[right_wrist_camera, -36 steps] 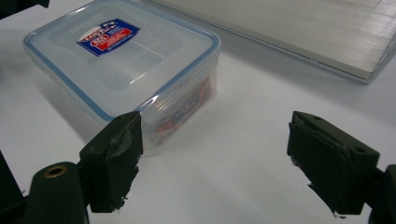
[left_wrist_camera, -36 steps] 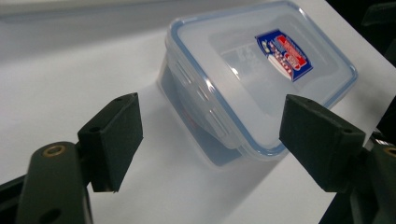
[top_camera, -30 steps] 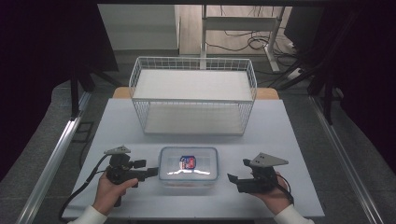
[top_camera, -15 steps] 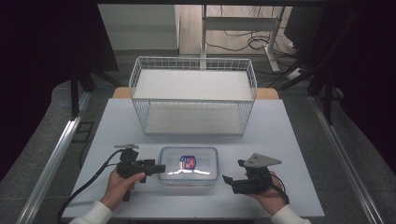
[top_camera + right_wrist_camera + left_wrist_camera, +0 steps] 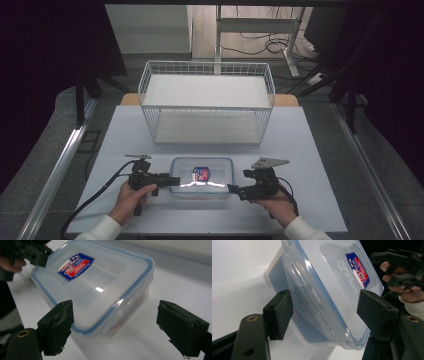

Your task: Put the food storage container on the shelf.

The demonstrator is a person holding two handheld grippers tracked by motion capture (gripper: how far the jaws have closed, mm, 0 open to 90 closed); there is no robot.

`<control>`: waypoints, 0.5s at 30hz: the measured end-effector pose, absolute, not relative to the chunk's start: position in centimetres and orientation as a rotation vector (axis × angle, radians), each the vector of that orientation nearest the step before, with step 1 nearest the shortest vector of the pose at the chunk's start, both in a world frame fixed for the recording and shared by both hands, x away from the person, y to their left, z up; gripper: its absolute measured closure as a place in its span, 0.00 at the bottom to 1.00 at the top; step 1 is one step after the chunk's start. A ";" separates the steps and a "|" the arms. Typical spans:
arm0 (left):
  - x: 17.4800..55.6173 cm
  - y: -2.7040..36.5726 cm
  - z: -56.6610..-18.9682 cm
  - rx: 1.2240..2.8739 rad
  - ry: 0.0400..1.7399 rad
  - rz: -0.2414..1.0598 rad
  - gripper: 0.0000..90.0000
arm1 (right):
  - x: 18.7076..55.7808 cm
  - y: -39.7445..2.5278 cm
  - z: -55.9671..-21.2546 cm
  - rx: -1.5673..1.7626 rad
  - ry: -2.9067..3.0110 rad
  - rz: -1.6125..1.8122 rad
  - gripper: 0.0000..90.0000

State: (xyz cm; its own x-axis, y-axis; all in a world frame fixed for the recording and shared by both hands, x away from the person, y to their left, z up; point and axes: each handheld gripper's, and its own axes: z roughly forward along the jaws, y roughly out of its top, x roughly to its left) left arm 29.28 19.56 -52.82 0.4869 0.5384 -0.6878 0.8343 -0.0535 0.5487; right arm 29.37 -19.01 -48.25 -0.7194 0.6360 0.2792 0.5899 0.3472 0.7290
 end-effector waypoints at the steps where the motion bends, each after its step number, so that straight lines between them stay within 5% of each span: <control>1: 29.3 19.6 -52.8 1.724 1.175 -0.369 0.33 | 29.7 -18.9 -48.4 1.184 2.544 1.352 0.16; 15: 29.3 19.6 -52.8 1.719 1.178 -0.370 0.34 | 32.9 -17.8 -50.4 1.547 2.624 1.490 0.13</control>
